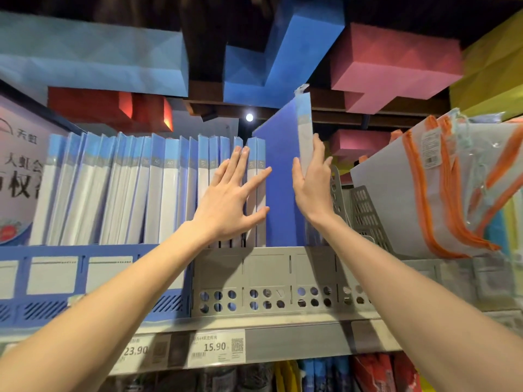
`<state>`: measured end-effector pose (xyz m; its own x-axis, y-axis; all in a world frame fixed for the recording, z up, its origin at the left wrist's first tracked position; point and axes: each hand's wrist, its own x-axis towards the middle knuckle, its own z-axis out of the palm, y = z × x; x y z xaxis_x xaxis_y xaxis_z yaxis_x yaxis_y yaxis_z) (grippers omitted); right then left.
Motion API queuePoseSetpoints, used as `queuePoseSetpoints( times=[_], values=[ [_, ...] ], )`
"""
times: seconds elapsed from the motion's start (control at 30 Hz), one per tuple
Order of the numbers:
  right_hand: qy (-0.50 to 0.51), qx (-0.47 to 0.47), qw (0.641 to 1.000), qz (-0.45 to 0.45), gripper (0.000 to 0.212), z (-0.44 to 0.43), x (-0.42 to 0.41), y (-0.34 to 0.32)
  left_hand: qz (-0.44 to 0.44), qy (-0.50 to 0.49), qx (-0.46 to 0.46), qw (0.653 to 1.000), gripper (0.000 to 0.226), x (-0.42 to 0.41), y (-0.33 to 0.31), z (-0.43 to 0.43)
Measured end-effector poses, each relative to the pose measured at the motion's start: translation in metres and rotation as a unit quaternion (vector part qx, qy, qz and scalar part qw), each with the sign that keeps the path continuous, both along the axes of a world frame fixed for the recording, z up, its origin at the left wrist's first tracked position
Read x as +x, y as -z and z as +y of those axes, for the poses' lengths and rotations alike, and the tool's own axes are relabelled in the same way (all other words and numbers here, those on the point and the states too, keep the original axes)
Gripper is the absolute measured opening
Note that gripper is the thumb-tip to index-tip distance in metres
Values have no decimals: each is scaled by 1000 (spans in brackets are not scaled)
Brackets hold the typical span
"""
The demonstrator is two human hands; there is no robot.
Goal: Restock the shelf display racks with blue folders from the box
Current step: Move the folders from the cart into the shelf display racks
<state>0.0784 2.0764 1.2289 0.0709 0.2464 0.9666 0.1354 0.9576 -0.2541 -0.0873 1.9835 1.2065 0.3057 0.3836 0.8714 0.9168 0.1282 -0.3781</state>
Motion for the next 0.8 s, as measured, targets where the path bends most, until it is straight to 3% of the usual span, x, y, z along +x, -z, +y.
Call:
queuePoseSetpoints(
  times=[0.3, 0.8],
  values=[
    [-10, 73, 995, 63, 47, -20, 41, -73, -38, -1, 4, 999, 75, 15, -1, 9],
    [13, 94, 982, 163, 43, -51, 188, -103, -128, 13, -3, 992, 88, 107, 6, 26]
  ],
)
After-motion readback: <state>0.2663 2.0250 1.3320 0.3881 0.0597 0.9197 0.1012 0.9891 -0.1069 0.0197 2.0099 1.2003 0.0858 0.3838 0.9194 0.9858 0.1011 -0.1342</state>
